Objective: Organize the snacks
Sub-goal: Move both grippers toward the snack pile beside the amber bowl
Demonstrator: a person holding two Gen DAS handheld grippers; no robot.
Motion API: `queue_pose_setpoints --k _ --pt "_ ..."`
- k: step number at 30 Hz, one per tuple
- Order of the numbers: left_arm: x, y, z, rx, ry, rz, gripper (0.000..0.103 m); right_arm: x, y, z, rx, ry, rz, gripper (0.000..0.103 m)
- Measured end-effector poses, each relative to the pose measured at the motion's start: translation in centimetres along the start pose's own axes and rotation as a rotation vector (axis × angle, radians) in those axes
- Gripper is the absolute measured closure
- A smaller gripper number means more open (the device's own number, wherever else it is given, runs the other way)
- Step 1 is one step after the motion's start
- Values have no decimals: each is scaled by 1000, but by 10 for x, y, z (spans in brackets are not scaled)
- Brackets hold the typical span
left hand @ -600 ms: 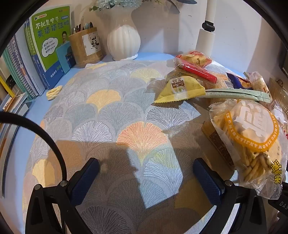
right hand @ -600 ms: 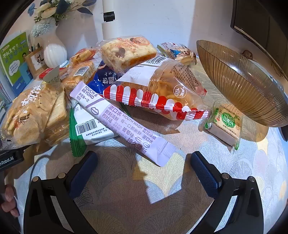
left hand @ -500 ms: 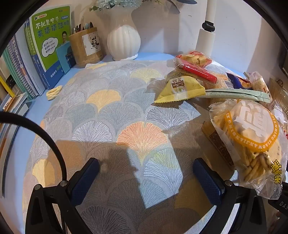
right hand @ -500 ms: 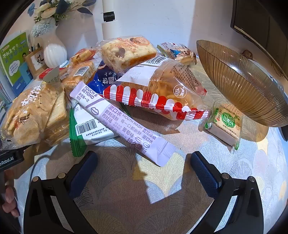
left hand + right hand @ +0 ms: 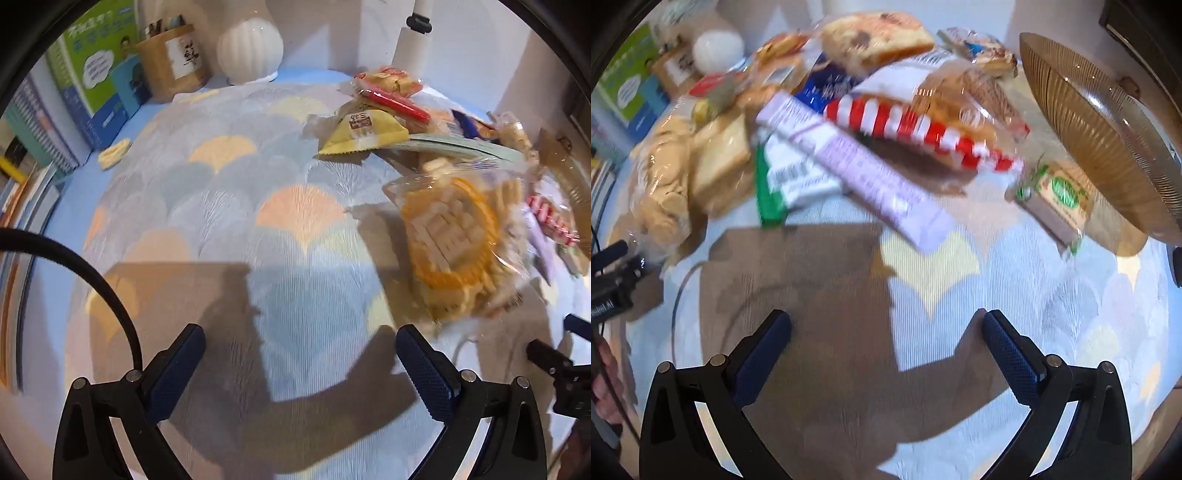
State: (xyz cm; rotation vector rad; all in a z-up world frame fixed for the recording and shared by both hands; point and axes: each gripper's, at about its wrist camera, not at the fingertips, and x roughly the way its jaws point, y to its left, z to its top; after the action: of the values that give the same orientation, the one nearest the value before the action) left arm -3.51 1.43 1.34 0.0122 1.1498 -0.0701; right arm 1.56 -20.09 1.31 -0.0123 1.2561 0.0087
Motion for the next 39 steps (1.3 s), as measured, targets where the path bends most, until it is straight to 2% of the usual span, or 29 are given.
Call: queue_pose_setpoints --k 3,6,10,13,16,17,19,27,33,39 --pt "-22 4 -2 -9 -22 -59 0 -13 -6 -32 33 -15 16 0" --pt "-44 -4 2 19 -58 -109 0 -37 -13 -47 61 -55 43 0" --pt "-64 -23 14 64 -103 -125 0 -78 -25 -59 81 -150 56 0" --pt "-68 -33 22 88 -125 -137 0 -104 -37 -66 107 -179 72 0" --pt "-71 -41 20 109 -134 -136 0 -113 -47 -81 104 -183 53 0" --pt "-71 -44 20 115 -135 -137 0 -113 -49 -80 101 -178 40 0" --pt "-70 -48 19 125 -141 -136 0 -100 -33 -51 103 -161 25 0" --pt "-68 -50 24 123 -141 -134 0 -95 -31 -44 79 -158 -8 0" --pt "-86 -29 32 150 -197 -45 0 -95 -30 -39 43 -164 -16 0" --pt "-118 39 40 88 -242 115 0 -89 -21 -36 28 -153 18 0"
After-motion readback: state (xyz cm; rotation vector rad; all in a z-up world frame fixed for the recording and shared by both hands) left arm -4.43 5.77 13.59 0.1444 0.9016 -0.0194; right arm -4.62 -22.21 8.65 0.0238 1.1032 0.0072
